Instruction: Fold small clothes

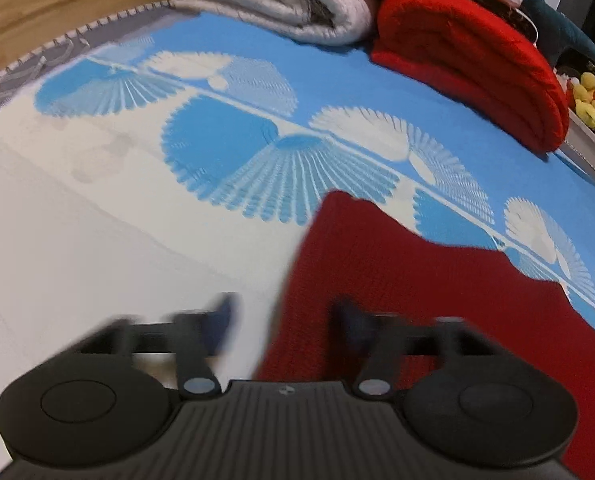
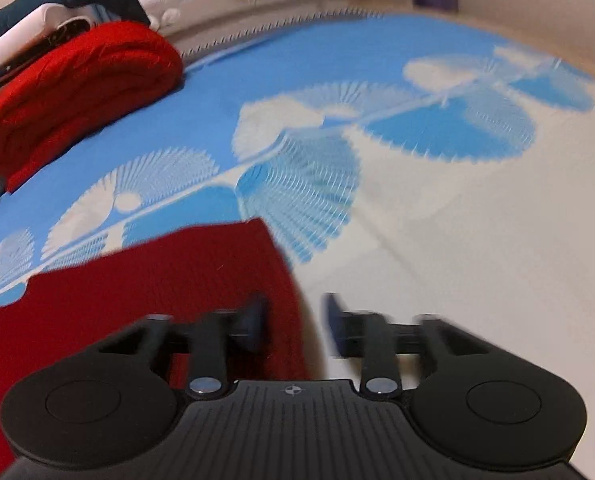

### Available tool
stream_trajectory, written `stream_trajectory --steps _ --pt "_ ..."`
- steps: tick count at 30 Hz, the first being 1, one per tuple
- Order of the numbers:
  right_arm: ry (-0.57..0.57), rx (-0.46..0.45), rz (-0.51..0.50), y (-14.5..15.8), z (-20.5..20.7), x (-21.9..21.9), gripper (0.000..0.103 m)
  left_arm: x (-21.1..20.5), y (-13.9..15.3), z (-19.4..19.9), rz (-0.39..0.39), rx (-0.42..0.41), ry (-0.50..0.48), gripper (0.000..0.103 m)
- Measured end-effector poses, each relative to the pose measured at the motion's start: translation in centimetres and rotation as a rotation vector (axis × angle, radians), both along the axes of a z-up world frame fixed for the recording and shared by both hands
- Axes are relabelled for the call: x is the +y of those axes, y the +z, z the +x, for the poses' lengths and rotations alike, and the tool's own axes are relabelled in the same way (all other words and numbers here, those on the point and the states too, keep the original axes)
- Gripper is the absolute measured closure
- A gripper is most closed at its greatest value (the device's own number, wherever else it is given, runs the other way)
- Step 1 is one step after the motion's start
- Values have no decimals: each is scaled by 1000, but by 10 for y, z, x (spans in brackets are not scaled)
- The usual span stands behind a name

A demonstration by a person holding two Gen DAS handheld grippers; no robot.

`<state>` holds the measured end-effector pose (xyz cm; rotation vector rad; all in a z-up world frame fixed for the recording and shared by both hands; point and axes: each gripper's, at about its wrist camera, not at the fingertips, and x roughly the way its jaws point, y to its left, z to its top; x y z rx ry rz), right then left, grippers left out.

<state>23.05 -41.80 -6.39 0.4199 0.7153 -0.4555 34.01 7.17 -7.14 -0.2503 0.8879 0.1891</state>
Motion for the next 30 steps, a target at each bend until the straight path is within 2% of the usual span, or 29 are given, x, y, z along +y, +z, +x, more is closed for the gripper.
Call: stream_trajectory --steps 1,4,8,11,13,16,19,21,25,30 --pt "-11 -20 -5 7 -4 -1 32 0 4 -2 21 -8 18 8" --pt "1 -82 -27 35 -26 2 30 0 16 -8 48 -29 20 2" --pt "91 -169 -52 71 -68 25 22 -16 26 -26 87 5 -59 1" --pt "158 -225 -82 87 -104 57 14 -31 33 -59 137 15 -132 1" --pt "188 -230 -77 86 -130 77 13 -40 41 -83 148 4 -160 0" --pt "220 -200 -16 76 -164 100 12 -53 48 -125 151 -9 -200 0" --pt "202 -169 78 65 -191 110 12 -56 36 -171 141 8 -203 0" --pt "167 -149 140 56 -205 113 12 -57 22 -191 130 51 -206 0" --pt "158 -63 240 35 -211 119 12 -56 6 -200 138 101 -198 0" --pt "154 -38 215 28 -204 124 12 -59 4 -200 181 70 -212 0"
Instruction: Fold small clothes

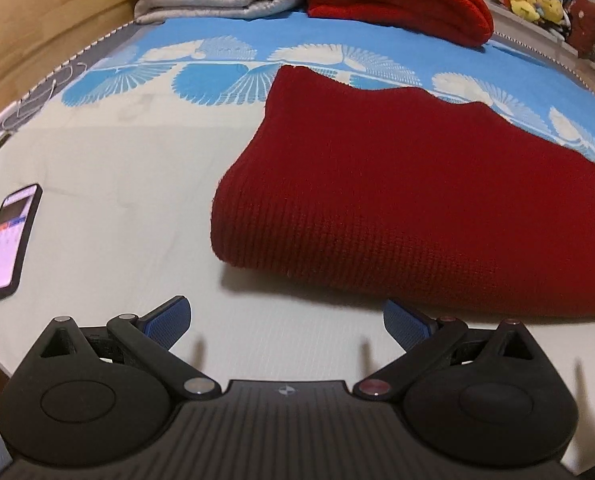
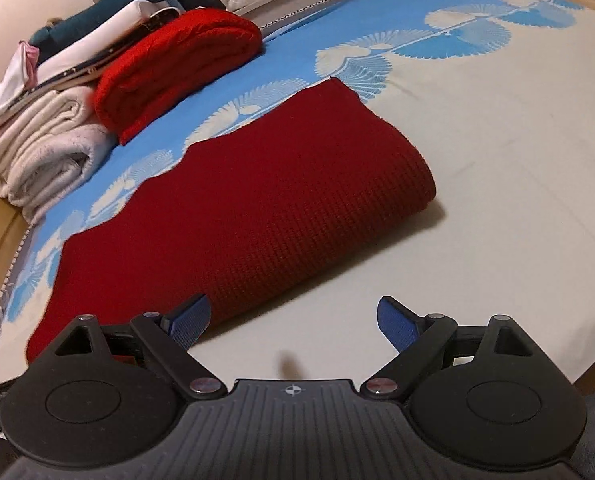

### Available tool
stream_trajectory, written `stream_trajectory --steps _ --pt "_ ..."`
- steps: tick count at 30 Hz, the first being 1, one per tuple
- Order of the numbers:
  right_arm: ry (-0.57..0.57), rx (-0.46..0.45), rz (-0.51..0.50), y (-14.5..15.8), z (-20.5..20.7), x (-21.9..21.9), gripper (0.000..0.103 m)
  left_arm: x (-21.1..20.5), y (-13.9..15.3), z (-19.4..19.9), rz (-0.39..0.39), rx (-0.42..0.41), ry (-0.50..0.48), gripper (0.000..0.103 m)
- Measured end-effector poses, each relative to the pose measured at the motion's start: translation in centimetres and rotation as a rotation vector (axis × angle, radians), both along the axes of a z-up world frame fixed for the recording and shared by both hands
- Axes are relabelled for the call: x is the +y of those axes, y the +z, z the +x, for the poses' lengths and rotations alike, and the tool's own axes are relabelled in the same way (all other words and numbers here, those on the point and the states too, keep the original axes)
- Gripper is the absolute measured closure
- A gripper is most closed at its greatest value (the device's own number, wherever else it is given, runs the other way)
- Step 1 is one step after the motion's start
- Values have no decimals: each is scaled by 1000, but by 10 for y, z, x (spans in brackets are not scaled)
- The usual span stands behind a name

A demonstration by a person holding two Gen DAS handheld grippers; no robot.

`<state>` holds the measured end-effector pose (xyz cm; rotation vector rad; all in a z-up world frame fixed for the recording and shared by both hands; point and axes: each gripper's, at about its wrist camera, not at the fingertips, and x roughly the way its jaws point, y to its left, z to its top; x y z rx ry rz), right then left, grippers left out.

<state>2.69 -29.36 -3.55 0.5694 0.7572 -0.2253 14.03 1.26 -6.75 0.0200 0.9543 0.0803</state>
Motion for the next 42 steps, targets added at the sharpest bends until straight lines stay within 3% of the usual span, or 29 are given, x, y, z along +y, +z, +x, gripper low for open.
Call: stream_trajectory --steps 4,24,30,42 --pt "-12 9 -10 -4 7 0 12 -2 -2 9 -35 31 -10 0" --pt "-51 53 23 -14 16 -11 12 -8 -1 20 -31 29 -29 0" --pt "-135 67 94 -22 15 -26 12 -6 -2 22 -39 34 -16 0" --pt "-340 6 317 -33 24 -63 11 -2 -3 25 -60 44 14 0"
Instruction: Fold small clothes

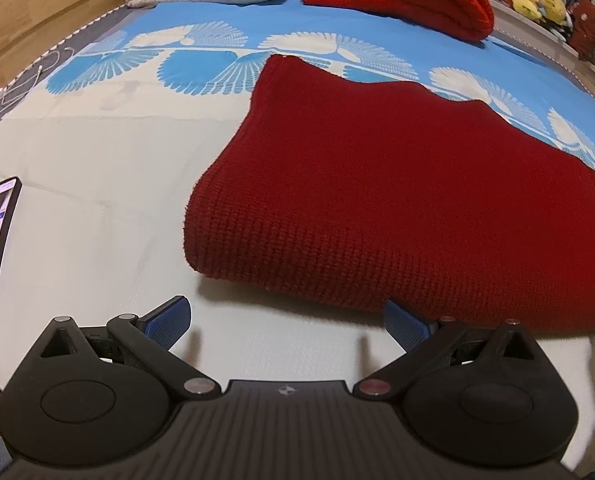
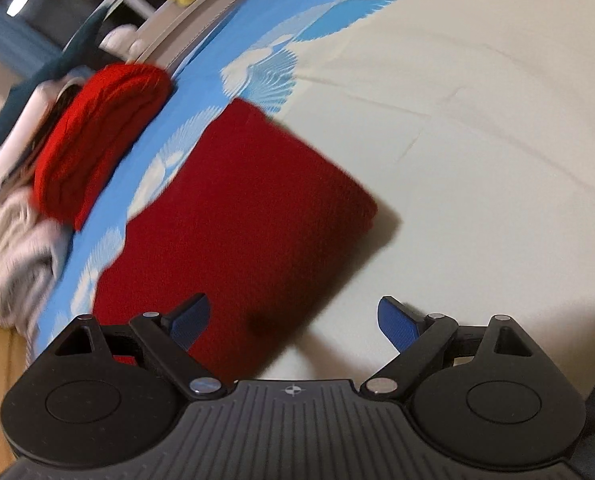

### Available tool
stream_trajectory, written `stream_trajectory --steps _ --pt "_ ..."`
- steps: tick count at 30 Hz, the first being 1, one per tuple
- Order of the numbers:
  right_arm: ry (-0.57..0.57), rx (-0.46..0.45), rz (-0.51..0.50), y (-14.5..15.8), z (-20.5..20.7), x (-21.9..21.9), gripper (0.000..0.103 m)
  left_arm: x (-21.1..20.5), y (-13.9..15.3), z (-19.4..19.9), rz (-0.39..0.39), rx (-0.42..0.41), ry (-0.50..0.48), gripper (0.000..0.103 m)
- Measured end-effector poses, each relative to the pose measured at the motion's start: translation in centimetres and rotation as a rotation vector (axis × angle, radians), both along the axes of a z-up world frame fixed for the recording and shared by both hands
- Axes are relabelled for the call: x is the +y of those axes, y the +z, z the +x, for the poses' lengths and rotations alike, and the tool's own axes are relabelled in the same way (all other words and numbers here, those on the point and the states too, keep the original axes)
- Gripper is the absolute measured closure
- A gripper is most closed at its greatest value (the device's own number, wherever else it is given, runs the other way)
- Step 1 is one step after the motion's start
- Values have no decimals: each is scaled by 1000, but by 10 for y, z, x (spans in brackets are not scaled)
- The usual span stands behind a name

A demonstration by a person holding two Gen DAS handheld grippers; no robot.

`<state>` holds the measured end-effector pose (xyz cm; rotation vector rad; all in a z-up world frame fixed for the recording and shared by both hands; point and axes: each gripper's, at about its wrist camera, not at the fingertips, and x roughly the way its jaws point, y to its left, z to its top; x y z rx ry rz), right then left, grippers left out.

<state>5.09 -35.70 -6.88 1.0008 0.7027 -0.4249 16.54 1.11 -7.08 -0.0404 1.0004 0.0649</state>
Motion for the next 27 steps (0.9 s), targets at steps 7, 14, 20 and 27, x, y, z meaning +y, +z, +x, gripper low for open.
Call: stream_trajectory --steps 7,14,20,27 --pt "-122 -10 80 -16 24 -10 7 10 1 5 -24 3 42 0" --pt "-188 -65 108 -24 34 -16 17 27 2 4 -41 6 97 0" --pt "-124 -99 13 -5 38 -11 85 48 8 3 -50 -2 163 0" --pt "-108 -2 -64 -6 46 -9 86 80 14 3 -77 -4 252 0"
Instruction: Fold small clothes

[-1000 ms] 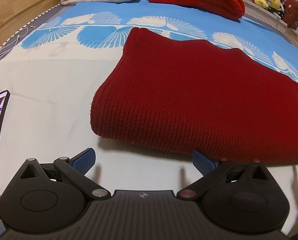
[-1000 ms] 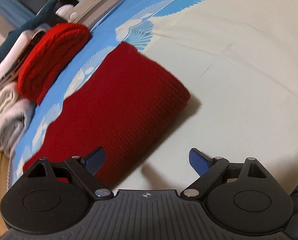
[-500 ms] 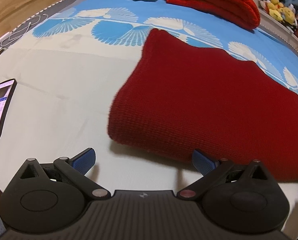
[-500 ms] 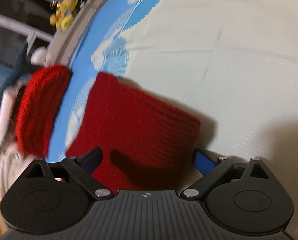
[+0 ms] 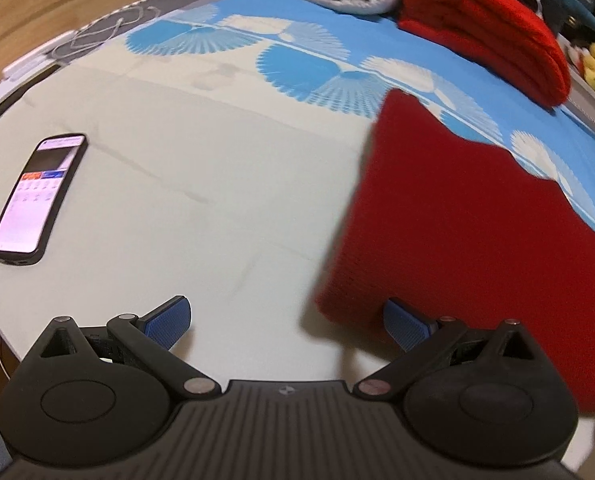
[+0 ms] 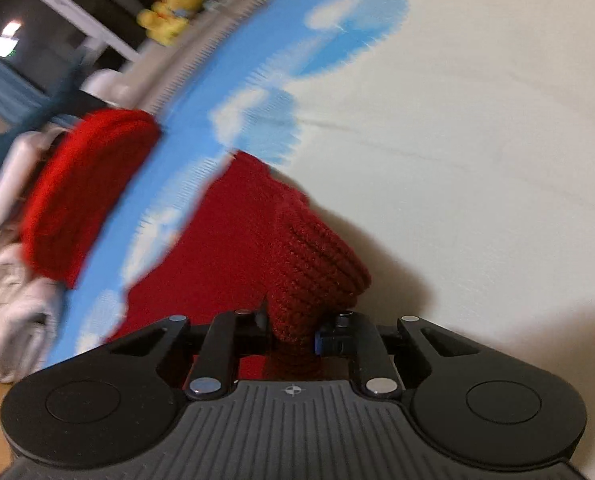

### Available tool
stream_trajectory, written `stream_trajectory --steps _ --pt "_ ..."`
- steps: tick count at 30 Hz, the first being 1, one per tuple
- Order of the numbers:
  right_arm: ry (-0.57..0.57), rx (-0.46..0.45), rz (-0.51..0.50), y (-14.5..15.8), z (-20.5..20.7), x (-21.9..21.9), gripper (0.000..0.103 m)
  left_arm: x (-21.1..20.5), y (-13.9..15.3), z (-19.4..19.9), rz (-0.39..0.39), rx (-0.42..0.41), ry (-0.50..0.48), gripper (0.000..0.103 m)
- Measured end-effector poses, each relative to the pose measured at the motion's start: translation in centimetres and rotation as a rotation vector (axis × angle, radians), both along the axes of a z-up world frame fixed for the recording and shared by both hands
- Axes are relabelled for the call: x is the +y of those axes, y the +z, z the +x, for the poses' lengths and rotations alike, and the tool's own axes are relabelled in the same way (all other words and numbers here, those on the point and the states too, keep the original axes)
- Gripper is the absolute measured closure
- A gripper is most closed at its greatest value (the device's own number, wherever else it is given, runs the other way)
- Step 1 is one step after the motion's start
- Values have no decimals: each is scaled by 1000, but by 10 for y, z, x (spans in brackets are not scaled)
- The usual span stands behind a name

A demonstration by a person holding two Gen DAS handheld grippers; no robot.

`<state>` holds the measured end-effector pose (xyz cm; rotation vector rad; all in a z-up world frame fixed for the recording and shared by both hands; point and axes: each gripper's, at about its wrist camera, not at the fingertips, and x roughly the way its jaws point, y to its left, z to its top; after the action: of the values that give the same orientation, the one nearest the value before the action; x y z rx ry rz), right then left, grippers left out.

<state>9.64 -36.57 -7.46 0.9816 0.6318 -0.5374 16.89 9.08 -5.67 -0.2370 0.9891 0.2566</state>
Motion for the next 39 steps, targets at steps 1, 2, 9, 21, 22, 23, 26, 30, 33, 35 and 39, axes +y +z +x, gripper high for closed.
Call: stream_trajectory --steps 1,2,9,21,22,23,26,30,33,35,39 --pt "2 4 -17 1 1 2 86 5 1 0 -1 -1 13 0" --pt "10 9 -39 4 3 4 86 10 3 -1 -2 -4 27 0" --pt "0 44 -102 5 5 18 86 39 6 -1 -29 11 95 0" --pt "-12 65 -145 8 13 22 86 42 -2 7 46 42 71 0" --pt "-13 67 -146 8 14 22 86 41 -4 7 50 44 68 0" --pt "-15 69 -146 7 14 22 86 40 -5 8 57 46 66 0" --pt "-18 72 -148 7 15 22 86 39 -9 10 65 53 67 0" --pt "-22 69 -141 7 14 21 85 38 -12 12 32 68 59 0" --pt "-21 67 -139 7 14 20 85 35 -12 13 42 62 53 0" --pt "-22 65 -137 7 13 20 85 34 -12 13 39 63 53 0" --pt "-14 61 -206 19 16 29 86 32 -13 14 37 64 50 0"
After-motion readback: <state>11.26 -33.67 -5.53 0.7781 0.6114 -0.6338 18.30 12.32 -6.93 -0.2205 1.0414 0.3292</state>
